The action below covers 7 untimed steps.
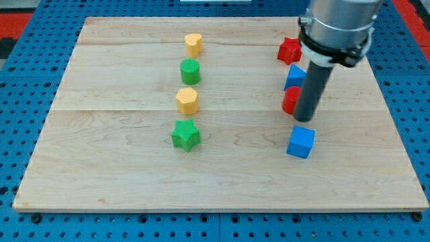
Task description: Place your arm at the right of the green star
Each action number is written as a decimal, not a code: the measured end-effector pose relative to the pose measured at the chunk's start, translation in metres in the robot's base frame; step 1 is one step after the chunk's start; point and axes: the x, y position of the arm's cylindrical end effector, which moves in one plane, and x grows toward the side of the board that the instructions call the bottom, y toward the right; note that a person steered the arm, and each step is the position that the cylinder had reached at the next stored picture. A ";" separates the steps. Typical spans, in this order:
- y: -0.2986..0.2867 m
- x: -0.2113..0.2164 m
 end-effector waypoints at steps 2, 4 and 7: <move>0.001 -0.075; 0.002 -0.034; -0.063 -0.006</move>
